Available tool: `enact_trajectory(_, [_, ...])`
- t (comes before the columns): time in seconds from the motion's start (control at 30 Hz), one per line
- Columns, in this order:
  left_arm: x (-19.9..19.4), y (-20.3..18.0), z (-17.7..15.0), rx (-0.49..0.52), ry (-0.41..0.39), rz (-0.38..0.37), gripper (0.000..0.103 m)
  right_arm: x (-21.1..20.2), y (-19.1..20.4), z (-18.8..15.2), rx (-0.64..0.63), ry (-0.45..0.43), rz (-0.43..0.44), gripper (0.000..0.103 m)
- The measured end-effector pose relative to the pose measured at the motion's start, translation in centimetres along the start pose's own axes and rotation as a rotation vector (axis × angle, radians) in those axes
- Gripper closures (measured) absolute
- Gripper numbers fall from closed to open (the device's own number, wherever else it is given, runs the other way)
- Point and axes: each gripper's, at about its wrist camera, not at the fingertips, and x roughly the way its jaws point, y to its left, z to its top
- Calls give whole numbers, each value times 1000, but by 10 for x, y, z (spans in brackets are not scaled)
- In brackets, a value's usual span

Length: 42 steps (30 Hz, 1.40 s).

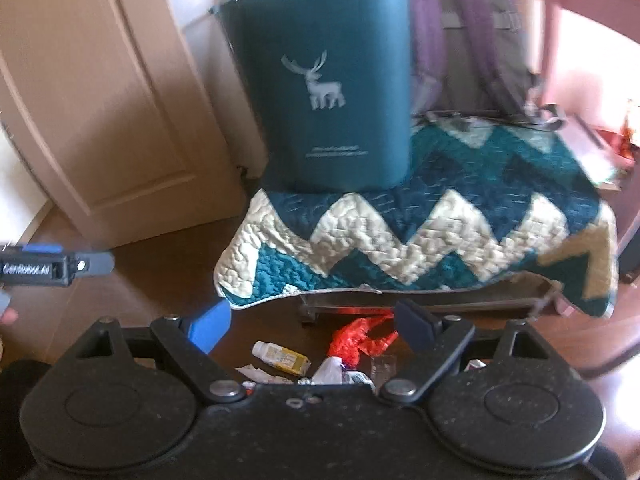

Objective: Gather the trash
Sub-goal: 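Grasp the yellow juice carton with the left tool while the right tool grasps the red plastic bag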

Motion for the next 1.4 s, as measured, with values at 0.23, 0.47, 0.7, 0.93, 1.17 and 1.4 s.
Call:
enact_trajectory(0.23, [81, 22, 22, 107, 31, -104, 1, 92, -18, -7, -17, 94, -24, 14])
enact_trajectory(0.47, [171, 42, 4, 199, 101, -170, 1, 169, -28, -23, -10, 211, -46, 16])
enact_trajectory(0.7, [251, 45, -51, 250, 153, -184, 1, 247, -41, -39, 49, 281, -46, 16])
enact_trajectory(0.93, [326, 21, -105, 451, 220, -232, 1, 332, -53, -62, 133, 376, -53, 17])
enact_trajectory(1.17, [387, 3, -139, 587, 272, -248, 1, 392, -50, -86, 127, 449, -113, 17])
enact_trajectory(1.4, [425, -18, -158, 676, 291, -302, 2, 435, -56, -96, 194, 473, -175, 18])
